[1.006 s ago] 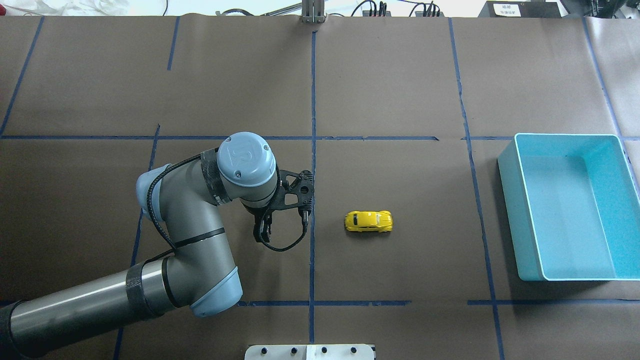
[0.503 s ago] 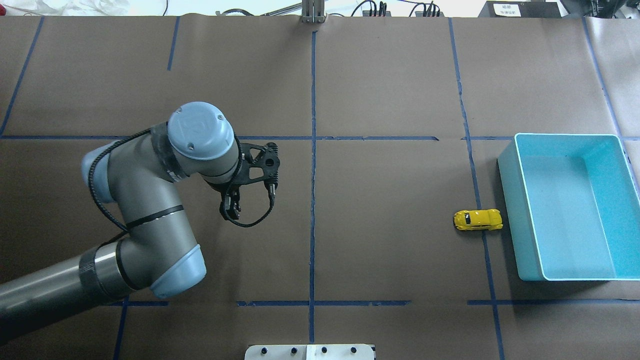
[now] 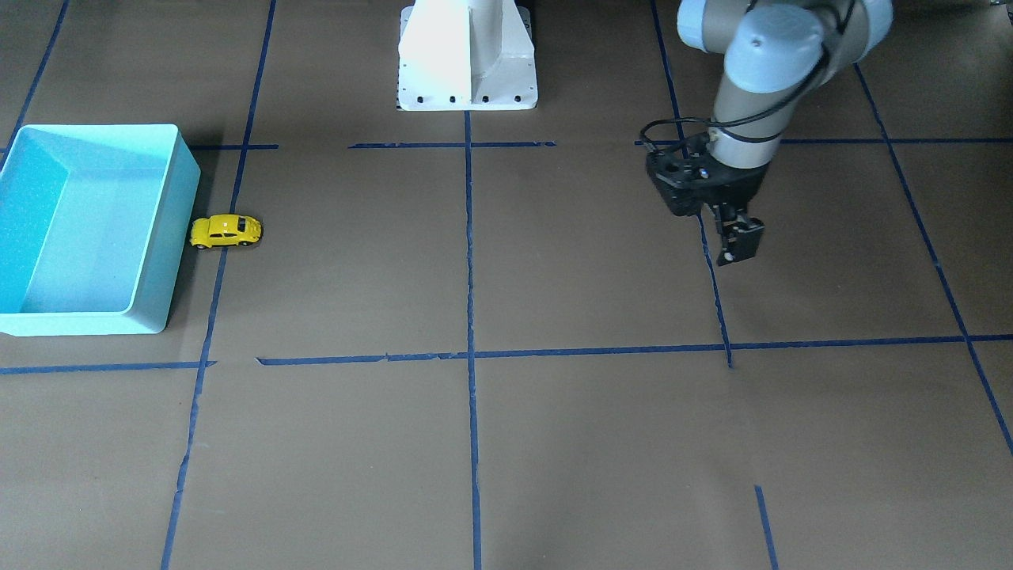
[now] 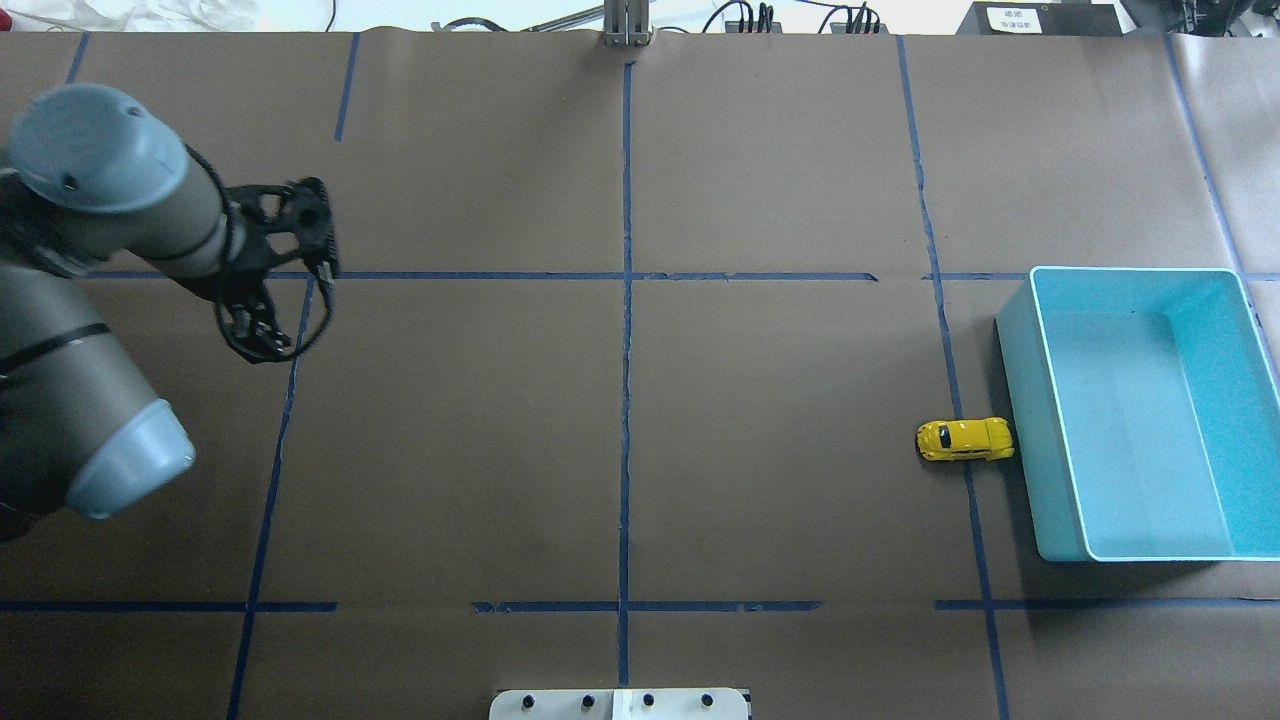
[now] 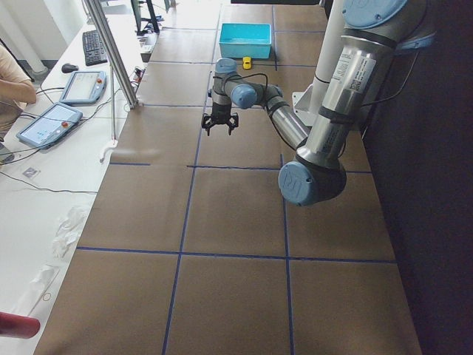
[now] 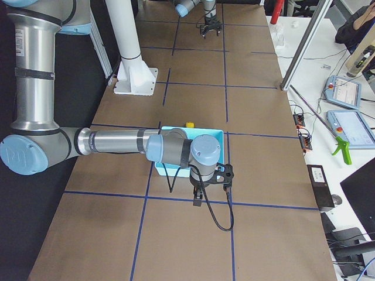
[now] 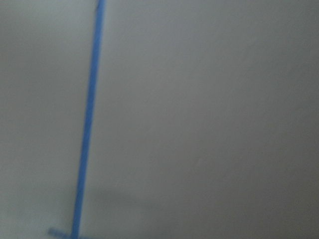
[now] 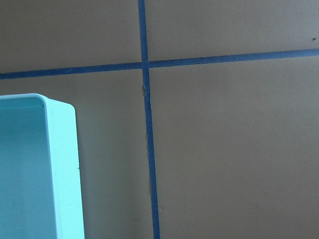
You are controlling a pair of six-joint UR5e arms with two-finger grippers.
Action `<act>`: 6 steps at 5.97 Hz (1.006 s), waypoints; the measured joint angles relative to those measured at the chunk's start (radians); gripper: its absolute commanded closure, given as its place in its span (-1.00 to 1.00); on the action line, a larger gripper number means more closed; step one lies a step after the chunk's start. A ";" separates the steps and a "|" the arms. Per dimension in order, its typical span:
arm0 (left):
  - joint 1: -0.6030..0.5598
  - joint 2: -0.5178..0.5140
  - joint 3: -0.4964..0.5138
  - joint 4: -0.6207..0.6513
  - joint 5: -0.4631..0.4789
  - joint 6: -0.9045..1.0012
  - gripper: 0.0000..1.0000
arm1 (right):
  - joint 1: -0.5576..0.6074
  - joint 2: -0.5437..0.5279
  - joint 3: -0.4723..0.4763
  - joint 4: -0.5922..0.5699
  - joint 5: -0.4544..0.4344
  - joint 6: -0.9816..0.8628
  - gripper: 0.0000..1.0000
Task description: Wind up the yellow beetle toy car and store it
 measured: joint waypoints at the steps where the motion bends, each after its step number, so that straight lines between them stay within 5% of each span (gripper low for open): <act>1: -0.132 0.089 -0.012 0.009 -0.074 0.000 -1.00 | 0.000 0.004 0.000 0.000 -0.001 0.002 -1.00; 3: -0.400 0.229 0.024 0.033 -0.200 -0.007 -1.00 | 0.007 0.023 0.025 -0.017 0.006 0.002 -1.00; 6: -0.739 0.290 0.183 0.143 -0.391 -0.011 -1.00 | -0.041 0.074 0.221 -0.189 -0.002 0.004 -1.00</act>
